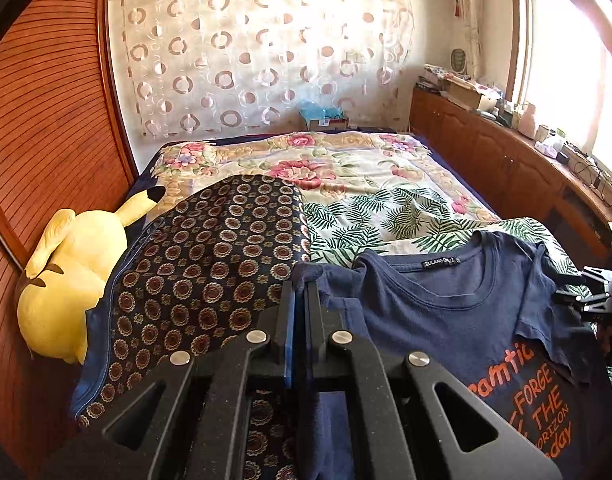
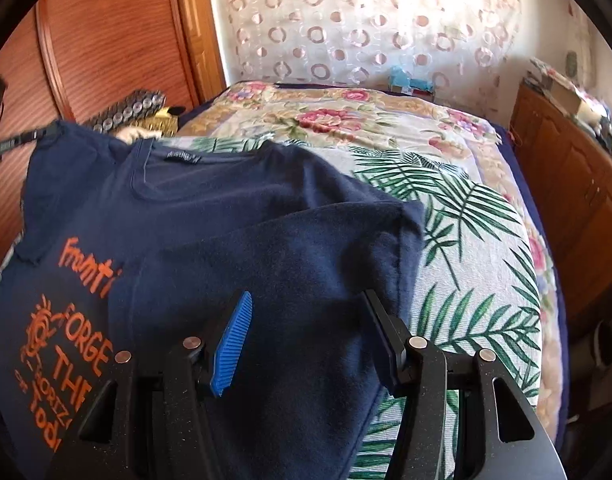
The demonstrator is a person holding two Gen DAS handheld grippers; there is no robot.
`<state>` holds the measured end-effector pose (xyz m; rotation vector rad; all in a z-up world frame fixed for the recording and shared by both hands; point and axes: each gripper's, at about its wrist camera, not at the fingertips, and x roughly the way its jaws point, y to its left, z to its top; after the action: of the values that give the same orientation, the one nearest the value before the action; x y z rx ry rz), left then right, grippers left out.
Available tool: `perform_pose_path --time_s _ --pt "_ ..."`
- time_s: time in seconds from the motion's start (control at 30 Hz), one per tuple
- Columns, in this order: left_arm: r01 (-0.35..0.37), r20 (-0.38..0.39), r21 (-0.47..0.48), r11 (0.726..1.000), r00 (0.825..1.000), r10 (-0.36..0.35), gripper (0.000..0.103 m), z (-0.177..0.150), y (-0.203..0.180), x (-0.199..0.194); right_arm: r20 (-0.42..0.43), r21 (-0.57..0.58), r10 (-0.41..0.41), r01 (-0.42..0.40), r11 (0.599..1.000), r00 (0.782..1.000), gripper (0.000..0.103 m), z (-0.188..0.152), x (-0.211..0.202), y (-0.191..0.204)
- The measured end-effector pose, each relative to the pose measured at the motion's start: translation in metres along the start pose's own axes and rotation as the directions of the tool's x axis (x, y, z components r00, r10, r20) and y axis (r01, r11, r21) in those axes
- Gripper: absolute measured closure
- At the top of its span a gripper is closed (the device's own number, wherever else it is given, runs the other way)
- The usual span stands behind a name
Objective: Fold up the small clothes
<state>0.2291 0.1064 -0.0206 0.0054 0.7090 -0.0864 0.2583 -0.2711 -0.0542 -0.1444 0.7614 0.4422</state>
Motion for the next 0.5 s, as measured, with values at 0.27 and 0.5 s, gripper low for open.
perform_pose_path --time_s 0.27,0.5 --pt "0.042 0.016 -0.009 0.999 0.999 -0.042 0.098 -0.007 -0.008 0.002 0.029 0.087 -0.018 0.015 0.996 0.999 0.046 0.018 -0.011 -0.036" --pt "0.072 0.026 0.008 0.997 0.997 -0.072 0.098 -0.016 -0.018 -0.006 -0.022 0.061 -0.070 0.072 0.996 0.997 0.046 0.028 0.016 -0.040"
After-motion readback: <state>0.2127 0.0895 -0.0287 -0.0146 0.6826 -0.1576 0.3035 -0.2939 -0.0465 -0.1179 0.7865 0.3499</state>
